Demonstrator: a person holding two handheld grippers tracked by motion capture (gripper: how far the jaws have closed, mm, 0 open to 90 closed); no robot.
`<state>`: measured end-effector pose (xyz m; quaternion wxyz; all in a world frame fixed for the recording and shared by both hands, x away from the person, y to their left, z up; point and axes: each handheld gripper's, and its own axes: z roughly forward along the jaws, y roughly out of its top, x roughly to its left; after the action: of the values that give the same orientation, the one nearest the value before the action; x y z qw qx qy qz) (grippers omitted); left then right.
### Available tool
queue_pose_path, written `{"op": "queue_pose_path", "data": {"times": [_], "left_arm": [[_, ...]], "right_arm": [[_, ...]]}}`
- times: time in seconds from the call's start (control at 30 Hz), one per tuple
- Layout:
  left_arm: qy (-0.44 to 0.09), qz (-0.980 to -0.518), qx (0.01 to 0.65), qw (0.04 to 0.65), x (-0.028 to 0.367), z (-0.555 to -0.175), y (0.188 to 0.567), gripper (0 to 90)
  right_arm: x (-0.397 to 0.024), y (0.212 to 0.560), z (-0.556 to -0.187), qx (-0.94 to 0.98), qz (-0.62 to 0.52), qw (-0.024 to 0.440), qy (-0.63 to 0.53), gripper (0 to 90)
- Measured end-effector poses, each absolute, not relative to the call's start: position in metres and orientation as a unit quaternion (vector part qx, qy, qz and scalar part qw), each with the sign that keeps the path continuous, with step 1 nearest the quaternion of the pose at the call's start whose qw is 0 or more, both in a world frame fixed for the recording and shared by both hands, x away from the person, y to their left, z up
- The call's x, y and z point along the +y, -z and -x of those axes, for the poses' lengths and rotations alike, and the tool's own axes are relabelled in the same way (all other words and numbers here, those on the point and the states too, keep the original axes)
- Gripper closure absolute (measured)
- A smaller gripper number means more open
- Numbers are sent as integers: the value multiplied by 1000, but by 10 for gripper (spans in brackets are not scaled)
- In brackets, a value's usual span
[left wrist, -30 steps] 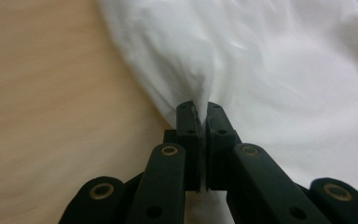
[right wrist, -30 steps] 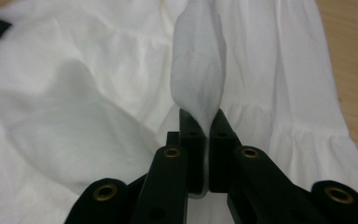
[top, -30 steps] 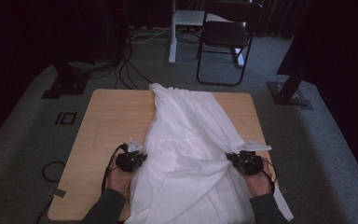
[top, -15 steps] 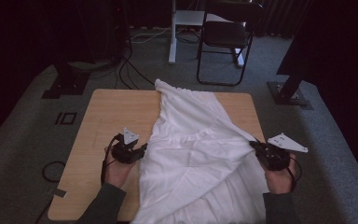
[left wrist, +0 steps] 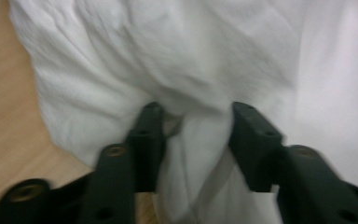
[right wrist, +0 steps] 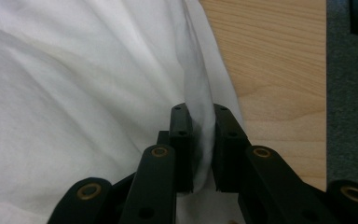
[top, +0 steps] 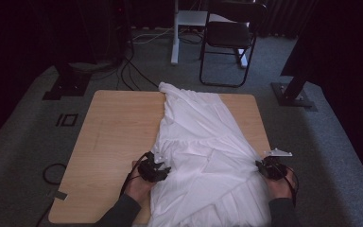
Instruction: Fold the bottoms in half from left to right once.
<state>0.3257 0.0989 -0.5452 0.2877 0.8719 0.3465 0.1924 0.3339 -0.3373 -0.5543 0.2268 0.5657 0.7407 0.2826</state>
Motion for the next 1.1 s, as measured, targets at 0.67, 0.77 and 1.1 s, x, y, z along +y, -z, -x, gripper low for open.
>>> {"op": "queue_pose_path", "data": {"times": [0.67, 0.77, 1.1], "left_arm": [[-316, -830, 430, 164, 138, -444, 540, 796], [-316, -824, 444, 157, 138, -454, 539, 804], [-243, -805, 463, 282, 169, -425, 530, 610]], "right_arm": [[-287, 551, -373, 777, -520, 169, -313, 735], [-284, 549, -387, 774, -519, 183, -313, 839], [-301, 540, -406, 720, -582, 217, -310, 616]]}}
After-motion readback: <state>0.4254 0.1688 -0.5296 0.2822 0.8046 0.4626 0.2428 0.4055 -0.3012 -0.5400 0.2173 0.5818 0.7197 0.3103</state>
